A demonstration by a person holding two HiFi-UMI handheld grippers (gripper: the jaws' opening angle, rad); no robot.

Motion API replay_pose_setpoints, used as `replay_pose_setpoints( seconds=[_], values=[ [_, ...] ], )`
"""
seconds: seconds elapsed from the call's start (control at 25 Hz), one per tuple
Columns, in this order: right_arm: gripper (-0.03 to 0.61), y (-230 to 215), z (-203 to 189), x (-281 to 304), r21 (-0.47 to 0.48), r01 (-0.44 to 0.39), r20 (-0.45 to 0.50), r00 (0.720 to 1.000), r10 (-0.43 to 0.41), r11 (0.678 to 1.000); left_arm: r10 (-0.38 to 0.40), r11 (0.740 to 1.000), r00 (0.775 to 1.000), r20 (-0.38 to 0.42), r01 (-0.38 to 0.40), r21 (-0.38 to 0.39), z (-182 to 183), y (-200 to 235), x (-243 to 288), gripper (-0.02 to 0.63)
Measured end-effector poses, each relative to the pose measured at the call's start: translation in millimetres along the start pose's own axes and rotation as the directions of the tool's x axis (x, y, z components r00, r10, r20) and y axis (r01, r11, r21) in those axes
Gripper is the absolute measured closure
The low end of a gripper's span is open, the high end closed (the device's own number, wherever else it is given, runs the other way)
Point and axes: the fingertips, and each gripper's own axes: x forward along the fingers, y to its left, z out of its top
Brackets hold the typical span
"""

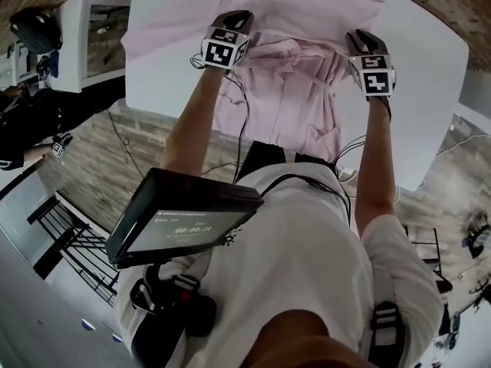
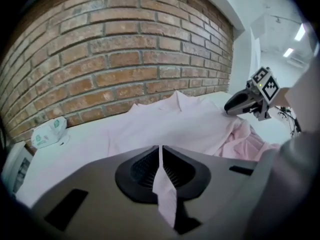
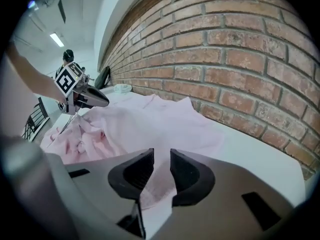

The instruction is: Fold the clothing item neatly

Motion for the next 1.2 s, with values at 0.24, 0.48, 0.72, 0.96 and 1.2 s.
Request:
replay_pose_setpoints(
  seconds=[0.24, 0.48, 0.72, 0.96, 1.2],
  values=[
    [0.480, 27, 35, -21, -0.080, -0.060, 0.089, 0.994, 0.067, 0.995, 0.099, 0.993, 0.988, 0.115, -0.091, -0.072, 17, 4, -72, 0.597],
    [0.524, 62, 55, -51, -0.103, -0.038, 0.130, 0.990, 0.052, 0.994, 0.082, 0.995, 0.983, 0.167, -0.072, -0.065, 18, -21, -122, 0.612],
    [0.574, 111, 64, -112, -0.093, 0.047, 0.178, 0.984, -0.030, 0.995, -0.021, 1.000, 0.978, 0.208, 0.020, 0.006, 0, -67, -183, 0.612],
    [0.574, 182, 59, -177, -0.096, 0.079, 0.221, 0.974, -0.056, 0.992, -0.109, 0.994, 0.961, 0.255, 0.101, 0.044, -34, -104, -259, 0.612],
    [0.574, 253, 75, -224, -0.100, 0.042, 0.286, 0.958, -0.012, 0.994, -0.124, 0.989, 0.942, 0.312, 0.092, 0.113, -61, -110, -333, 0.612]
  ],
)
